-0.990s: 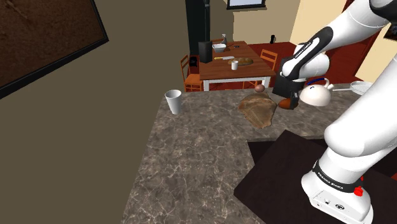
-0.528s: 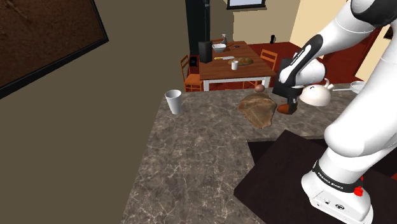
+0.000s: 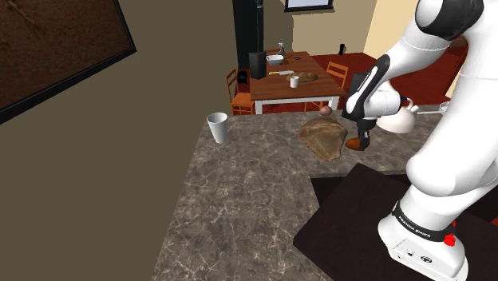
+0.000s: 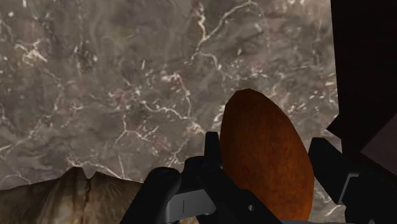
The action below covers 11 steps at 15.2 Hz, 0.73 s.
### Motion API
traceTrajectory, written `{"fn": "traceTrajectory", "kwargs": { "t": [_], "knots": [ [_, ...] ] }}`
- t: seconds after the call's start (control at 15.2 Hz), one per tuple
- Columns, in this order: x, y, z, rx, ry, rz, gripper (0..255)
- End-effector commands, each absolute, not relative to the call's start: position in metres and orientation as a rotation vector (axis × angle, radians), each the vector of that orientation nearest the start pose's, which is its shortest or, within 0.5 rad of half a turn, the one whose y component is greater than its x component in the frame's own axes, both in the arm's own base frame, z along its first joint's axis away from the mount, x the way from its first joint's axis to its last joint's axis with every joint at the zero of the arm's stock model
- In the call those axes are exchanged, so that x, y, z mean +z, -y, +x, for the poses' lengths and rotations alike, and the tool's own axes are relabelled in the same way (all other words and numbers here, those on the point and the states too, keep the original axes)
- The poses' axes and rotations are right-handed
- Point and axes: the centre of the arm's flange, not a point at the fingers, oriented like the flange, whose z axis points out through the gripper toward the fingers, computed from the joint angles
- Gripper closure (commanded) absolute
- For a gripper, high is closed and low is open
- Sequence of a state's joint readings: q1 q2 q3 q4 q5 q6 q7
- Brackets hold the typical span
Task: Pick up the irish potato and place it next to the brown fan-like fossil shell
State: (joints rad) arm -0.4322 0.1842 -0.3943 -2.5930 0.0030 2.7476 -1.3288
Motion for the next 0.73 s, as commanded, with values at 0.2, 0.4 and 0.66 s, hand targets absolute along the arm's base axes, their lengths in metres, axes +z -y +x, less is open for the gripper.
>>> {"fn": "traceTrajectory", "kwargs": {
  "t": [0.2,0.4,0.66],
  "knots": [
    [0.170,0.328,0.292,0.108,0.789,-3.059,255],
    [0.154,0.328,0.292,0.108,0.789,-3.059,255],
    [0.150,0.328,0.292,0.108,0.789,-3.059,255]
  ]
}}
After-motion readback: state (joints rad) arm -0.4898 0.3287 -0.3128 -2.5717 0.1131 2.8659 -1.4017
